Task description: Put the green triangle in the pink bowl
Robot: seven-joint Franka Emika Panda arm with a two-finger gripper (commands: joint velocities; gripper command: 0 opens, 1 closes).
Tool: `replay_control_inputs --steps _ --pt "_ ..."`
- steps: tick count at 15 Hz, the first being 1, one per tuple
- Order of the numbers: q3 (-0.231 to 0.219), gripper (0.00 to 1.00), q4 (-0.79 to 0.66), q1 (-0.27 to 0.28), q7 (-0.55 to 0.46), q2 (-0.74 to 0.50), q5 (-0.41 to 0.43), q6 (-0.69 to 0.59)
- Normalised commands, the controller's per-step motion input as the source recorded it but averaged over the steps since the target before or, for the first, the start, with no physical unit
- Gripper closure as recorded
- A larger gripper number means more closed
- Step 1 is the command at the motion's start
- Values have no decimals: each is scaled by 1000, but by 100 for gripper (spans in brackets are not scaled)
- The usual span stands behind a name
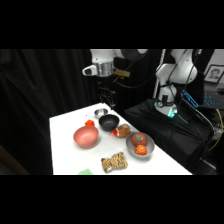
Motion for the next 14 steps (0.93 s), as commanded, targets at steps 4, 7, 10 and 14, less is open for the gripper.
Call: replay_control_inputs --steps 4,7,10,14 --pt "28 0 94 0 -55 81 35 15" --pt "62 0 291 44 -142 224 93 28" --pt "77 0 402 65 -145 317 75 48" --pt "66 0 452 57 -105 371 57 102"
